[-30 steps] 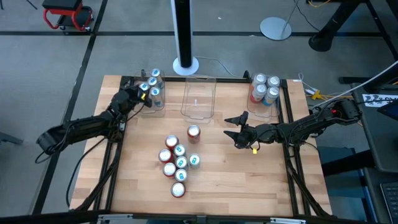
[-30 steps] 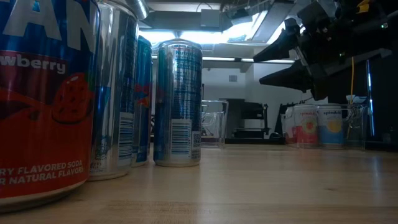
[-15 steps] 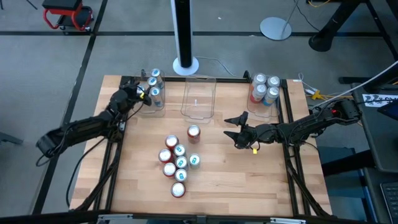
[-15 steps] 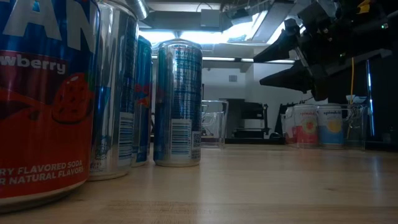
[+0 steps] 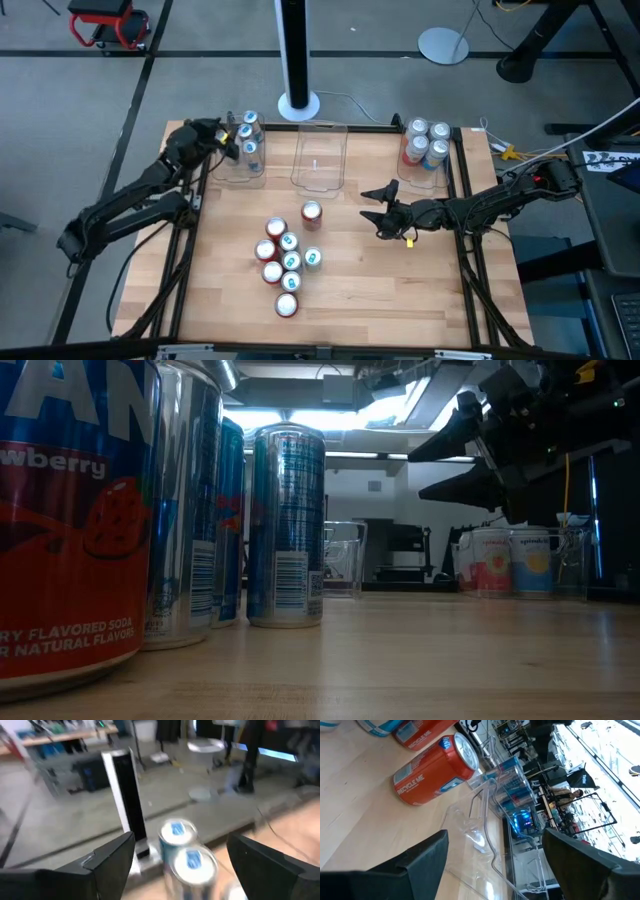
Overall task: Sort soda cans
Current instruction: Put the blue soda can into the left transparent bin
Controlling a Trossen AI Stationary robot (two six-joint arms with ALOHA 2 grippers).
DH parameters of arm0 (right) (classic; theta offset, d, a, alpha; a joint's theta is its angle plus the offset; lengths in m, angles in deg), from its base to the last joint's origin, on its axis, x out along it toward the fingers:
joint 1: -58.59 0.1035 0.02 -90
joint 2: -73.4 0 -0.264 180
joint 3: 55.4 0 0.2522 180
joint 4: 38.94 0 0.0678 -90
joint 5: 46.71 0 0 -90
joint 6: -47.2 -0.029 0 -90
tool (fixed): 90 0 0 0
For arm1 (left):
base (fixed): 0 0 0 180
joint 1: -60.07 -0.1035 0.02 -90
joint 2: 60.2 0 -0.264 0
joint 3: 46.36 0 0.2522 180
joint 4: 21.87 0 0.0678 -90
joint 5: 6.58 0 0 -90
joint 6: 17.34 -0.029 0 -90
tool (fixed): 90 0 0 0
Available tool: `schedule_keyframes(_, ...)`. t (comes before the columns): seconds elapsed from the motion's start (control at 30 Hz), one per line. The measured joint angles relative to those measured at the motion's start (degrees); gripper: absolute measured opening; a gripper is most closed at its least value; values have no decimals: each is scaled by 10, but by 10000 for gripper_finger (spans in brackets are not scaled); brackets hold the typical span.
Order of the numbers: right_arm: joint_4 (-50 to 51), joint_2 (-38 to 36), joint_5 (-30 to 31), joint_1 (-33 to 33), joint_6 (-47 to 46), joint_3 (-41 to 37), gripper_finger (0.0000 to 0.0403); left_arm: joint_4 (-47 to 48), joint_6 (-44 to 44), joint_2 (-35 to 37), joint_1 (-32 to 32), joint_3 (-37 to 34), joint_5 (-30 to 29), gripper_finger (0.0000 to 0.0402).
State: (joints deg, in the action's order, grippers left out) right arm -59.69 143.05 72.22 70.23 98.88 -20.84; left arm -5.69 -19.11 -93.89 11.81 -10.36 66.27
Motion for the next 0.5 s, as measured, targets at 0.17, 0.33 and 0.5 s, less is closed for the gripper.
schedule_keyframes(0.17,1,0,0,0,0,0,321,153,47,11,59,37,6,259)
schedule_keyframes(0.33,0,0,0,0,0,0,321,226,135,10,126,44,8,189)
schedule_keyframes(0.5,0,0,0,0,0,0,321,232,146,10,165,44,9,114)
